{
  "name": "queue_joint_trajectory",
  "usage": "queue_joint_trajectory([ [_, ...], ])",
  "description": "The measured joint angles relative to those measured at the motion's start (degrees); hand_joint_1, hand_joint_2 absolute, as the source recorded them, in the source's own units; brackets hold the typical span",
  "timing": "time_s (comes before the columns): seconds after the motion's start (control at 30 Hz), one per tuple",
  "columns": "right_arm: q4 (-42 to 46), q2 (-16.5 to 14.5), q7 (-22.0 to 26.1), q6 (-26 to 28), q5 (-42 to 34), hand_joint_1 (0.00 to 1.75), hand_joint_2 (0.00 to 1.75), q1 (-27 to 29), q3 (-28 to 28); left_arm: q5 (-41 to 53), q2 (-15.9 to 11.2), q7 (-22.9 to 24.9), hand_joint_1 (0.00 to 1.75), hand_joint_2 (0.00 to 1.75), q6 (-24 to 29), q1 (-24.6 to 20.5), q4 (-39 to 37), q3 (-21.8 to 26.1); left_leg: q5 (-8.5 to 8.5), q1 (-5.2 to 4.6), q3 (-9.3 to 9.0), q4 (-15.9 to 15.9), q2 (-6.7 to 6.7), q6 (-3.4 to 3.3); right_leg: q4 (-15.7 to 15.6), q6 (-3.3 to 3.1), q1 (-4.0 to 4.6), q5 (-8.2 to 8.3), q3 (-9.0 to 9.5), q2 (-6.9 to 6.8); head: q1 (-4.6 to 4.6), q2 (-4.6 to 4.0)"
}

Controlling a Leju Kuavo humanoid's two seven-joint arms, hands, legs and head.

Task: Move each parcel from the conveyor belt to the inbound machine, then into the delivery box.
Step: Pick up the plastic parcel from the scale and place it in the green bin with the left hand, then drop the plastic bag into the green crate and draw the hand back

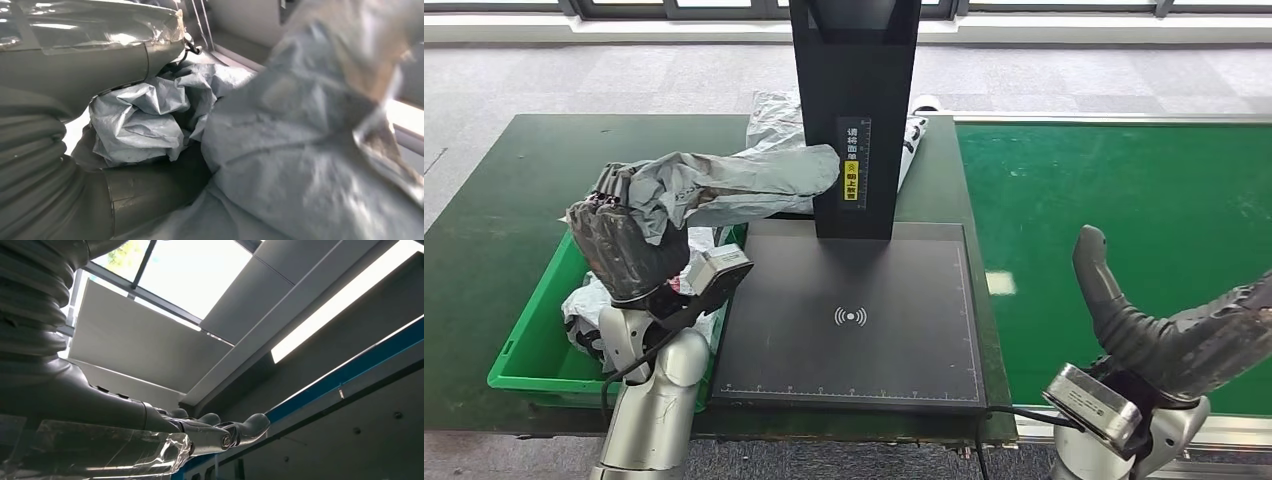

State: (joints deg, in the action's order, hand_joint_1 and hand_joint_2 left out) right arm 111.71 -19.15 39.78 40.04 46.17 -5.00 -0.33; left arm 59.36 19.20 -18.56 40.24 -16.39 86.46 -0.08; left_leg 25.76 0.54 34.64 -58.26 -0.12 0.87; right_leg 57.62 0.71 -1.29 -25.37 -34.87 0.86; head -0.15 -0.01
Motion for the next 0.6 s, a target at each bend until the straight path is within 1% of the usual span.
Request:
queue_joint_trajectory([
  [0.07, -0.01, 0.0, 0.0, 0.0, -0.04, 0.0, 1.75, 0.03, -0.25, -3.44, -0.11, -2.83, 1.75, 1.75, 0.0, 0.69, 0.28, 3.69, 0.0, 0.0, -0.03, 0.0, 0.02, 0.0, 0.0, 0.0, 0.01, 0.0, -0.02, 0.03, -0.01, -0.01],
  [0.13, -0.02, 0.0, 0.0, 0.0, -0.05, 0.0, 1.75, 0.05, -0.38, -4.76, -0.17, -4.07, 1.75, 1.75, -0.01, 1.22, 0.4, 6.51, 0.0, 0.0, -0.02, 0.0, 0.0, 0.01, 0.0, -0.01, 0.05, -0.01, -0.01, 0.01, -0.01, -0.01],
  [0.27, -0.02, 0.0, 0.0, 0.0, -0.04, 0.0, 1.75, 0.05, -0.39, -5.24, -0.26, -4.84, 1.75, 1.75, -0.01, 1.78, 0.55, 9.61, -0.01, 0.01, -0.01, 0.0, -0.06, 0.01, 0.0, -0.04, 0.08, -0.02, 0.01, -0.03, 0.0, -0.01],
  [0.37, -0.04, 0.0, 0.0, -0.01, -0.09, 0.0, 1.75, 0.06, -0.45, -6.75, -0.31, -6.5, 1.75, 1.75, -0.01, 2.01, 0.64, 12.09, 0.0, 0.0, -0.02, 0.0, -0.04, 0.01, 0.0, -0.04, 0.07, -0.02, 0.01, 0.0, 0.0, -0.02],
  [0.47, -0.09, 0.0, 0.0, 0.0, -0.25, 0.0, 1.75, 0.08, -0.57, -7.94, -0.26, -8.9, 1.75, 1.75, -0.01, 1.7, -0.08, 16.0, 0.0, 0.0, -0.02, 0.0, -0.03, 0.01, 0.0, -0.04, 0.07, -0.03, 0.0, 0.0, 0.0, -0.01],
  [0.6, -0.28, 0.0, 0.0, 0.0, -0.52, 0.0, 1.75, 0.07, -0.61, -6.6, 0.1, -11.49, 1.75, 1.75, -0.01, 0.26, -3.6, 21.88, 0.0, 0.0, -0.02, 0.0, -0.03, 0.01, 0.0, -0.04, 0.08, -0.03, 0.0, -0.01, 0.0, -0.01],
])
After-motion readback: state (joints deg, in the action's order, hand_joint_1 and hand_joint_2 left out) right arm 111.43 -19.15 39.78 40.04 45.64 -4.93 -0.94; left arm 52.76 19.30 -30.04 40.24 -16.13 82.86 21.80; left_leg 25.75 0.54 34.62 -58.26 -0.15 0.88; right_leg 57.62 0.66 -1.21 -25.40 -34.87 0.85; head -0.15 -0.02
